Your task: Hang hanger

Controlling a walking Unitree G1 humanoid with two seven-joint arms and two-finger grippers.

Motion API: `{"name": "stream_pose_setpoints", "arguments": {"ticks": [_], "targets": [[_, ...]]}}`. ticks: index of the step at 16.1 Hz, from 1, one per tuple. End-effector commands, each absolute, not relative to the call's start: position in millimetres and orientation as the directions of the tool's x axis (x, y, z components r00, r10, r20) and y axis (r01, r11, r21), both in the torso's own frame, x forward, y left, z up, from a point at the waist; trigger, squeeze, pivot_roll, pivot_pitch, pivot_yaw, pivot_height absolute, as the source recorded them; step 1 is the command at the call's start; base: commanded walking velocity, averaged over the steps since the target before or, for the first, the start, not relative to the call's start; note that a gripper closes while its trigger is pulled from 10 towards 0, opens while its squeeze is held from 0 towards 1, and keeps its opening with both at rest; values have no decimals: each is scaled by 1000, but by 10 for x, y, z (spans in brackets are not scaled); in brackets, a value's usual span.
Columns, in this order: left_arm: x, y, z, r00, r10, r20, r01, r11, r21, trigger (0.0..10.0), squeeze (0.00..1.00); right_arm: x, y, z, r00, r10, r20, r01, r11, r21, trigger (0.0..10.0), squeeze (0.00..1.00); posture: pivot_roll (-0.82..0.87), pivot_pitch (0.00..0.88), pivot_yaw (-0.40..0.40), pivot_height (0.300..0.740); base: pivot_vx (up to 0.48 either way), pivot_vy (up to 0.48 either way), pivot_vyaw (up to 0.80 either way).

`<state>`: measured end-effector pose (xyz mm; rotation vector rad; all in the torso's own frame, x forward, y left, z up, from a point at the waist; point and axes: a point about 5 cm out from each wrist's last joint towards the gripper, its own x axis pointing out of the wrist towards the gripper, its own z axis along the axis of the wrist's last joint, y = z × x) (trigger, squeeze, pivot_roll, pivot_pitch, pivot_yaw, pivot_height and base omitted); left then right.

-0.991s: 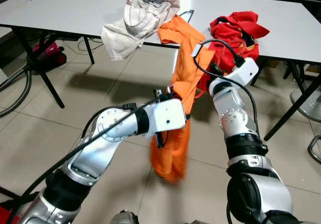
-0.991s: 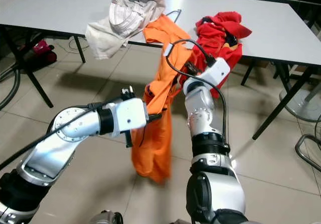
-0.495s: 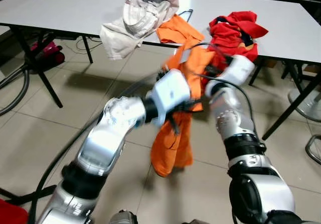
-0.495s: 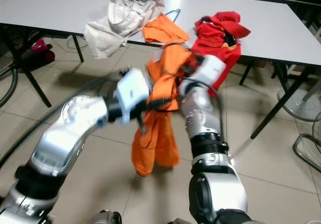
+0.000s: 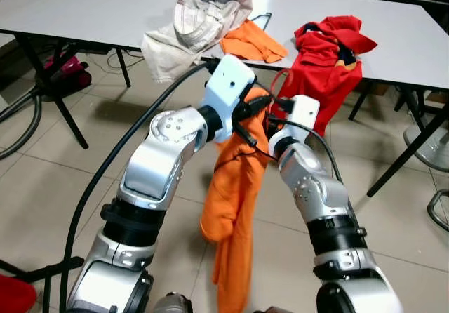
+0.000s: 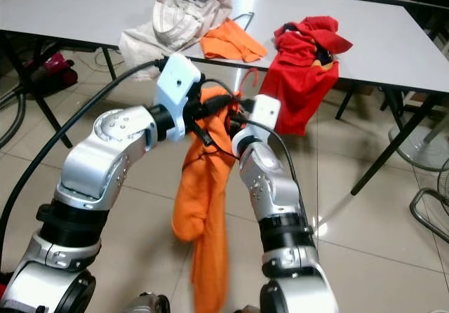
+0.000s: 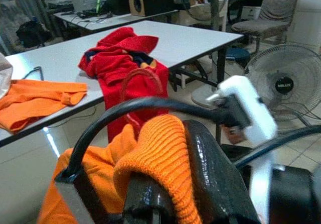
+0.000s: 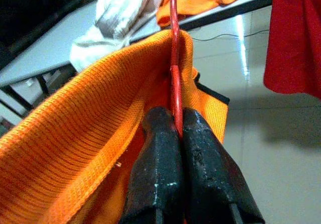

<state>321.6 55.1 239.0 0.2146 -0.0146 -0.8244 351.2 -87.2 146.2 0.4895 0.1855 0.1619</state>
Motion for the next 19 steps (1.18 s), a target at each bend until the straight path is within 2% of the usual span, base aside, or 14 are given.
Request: {"name": "stream_pose_setpoints", "arguments": {"ticks": [1, 3, 18, 19], "targets": [[3235, 613, 2527, 716, -697, -29, 684, 693, 230, 10000, 0, 3496, -956, 1479, 976, 167, -138, -72, 850, 523, 10000, 0, -22, 57, -34, 740, 0, 0, 0], [3188, 611, 2510, 704, -709, -37, 696, 680, 229, 10000, 0, 3518, -1043, 1508, 982, 129, -139, -27, 821, 570, 10000, 0, -22, 57, -34, 740, 0, 0, 0], [3188, 611, 2510, 704, -709, -37, 696, 680, 229, 10000, 0, 3518, -1043, 1508, 982, 129, -139, -27, 821, 570, 10000, 0, -22, 57, -34, 740, 0, 0, 0], [3145, 615, 2501, 693, -719, -51, 709, 667, 226, 10000, 0, 3523, -1109, 1525, 983, 104, -149, 3, 810, 586, 10000, 0, -22, 57, -34, 740, 0, 0, 0]]}}
